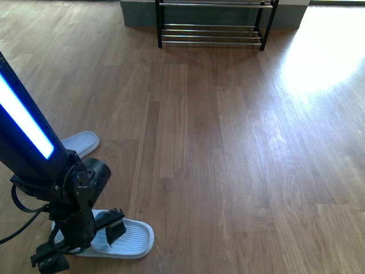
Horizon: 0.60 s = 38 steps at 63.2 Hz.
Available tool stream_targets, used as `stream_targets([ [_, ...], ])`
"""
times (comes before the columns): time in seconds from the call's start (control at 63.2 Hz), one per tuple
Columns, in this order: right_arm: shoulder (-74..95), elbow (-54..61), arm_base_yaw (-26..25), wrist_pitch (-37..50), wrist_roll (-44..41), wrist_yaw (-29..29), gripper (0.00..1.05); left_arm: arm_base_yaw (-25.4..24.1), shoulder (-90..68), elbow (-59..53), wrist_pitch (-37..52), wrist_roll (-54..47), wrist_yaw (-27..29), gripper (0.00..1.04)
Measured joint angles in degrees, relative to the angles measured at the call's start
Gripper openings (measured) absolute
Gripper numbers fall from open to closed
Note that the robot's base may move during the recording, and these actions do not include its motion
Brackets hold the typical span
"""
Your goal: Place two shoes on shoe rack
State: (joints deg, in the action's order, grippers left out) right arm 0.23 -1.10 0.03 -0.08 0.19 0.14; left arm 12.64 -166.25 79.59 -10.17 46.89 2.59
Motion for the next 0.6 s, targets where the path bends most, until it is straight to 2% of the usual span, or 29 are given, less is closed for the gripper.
stream_targets([
  [0.427, 0.0, 0.0, 0.0, 0.0, 0.0, 0.0, 0.95, -1.4, -0.4, 0.0, 1.1, -0.1, 5.6, 0.95],
  [0.507, 0.0, 0.0, 0.0, 0.0, 0.0, 0.0, 0.95, -1.2, -0.6, 0.2, 0.7, -1.3, 6.7, 0.78],
  [0.602, 0.0, 0.0, 0.0, 0.0, 0.0, 0.0, 0.95, -1.2, -0.8, 0.2, 0.7, -2.1, 7.1, 0.64],
])
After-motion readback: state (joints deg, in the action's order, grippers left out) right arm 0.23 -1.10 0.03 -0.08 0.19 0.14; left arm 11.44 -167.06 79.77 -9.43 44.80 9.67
